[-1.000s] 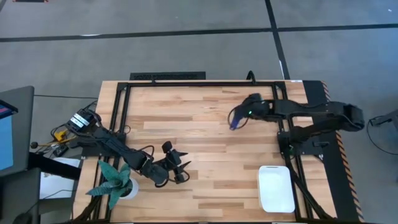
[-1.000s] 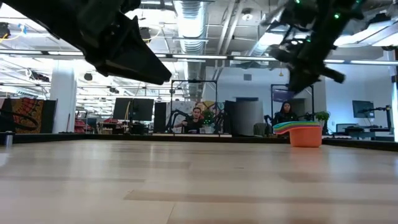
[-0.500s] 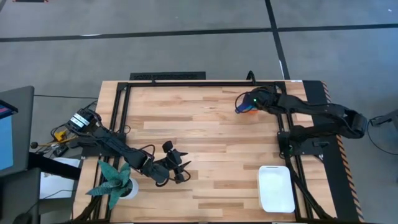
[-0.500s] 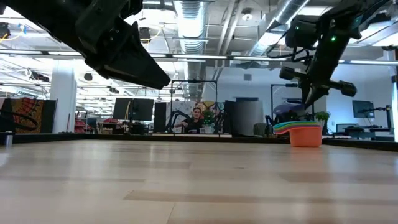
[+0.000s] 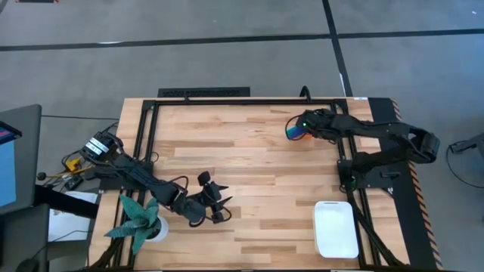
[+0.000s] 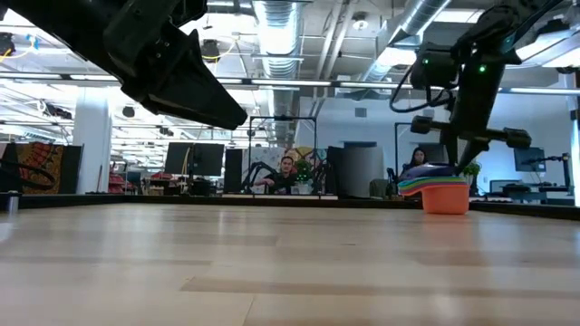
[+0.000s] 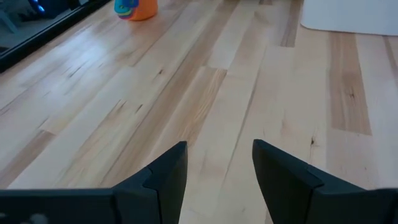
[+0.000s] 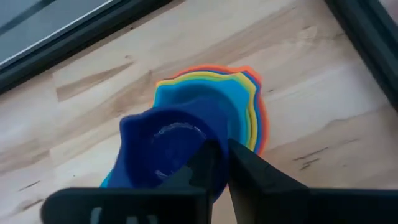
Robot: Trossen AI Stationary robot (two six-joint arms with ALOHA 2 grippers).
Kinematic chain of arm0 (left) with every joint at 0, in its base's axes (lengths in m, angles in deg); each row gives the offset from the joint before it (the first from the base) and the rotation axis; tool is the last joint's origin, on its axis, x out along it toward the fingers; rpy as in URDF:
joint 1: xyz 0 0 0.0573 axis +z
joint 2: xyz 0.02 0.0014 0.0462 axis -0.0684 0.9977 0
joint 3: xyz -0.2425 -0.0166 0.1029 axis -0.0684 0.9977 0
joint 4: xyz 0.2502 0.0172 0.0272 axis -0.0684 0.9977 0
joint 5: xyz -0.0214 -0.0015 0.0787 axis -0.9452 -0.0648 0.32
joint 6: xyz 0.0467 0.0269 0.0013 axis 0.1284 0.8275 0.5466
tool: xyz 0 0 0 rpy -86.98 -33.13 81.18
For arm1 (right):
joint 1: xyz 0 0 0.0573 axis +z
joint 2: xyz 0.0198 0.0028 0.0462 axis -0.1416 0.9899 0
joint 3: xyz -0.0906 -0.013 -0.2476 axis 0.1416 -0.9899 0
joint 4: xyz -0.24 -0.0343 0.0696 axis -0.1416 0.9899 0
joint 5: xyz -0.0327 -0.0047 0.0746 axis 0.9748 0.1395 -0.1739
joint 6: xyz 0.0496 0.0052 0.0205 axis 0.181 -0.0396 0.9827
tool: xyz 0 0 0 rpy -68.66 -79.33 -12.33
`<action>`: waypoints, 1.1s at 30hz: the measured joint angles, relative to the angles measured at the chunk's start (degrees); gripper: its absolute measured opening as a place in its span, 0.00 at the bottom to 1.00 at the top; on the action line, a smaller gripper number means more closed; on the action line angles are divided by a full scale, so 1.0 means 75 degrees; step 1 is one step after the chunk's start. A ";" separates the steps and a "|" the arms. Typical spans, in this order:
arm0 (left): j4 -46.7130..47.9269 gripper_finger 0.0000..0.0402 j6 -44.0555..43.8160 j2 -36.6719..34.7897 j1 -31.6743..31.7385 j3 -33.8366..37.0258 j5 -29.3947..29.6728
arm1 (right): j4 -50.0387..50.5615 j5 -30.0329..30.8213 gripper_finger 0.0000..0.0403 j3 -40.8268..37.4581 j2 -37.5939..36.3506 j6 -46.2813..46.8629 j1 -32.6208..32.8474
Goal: Nest measuring cups in basket
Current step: Stack the dark blue measuring cup on the light blue measuring cup
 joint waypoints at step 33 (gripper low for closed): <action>0.0203 0.43 -0.0294 0.0000 0.0000 0.0000 -0.0014 | 0.0494 -0.0199 0.44 0.0000 -0.0383 -0.0889 -0.0168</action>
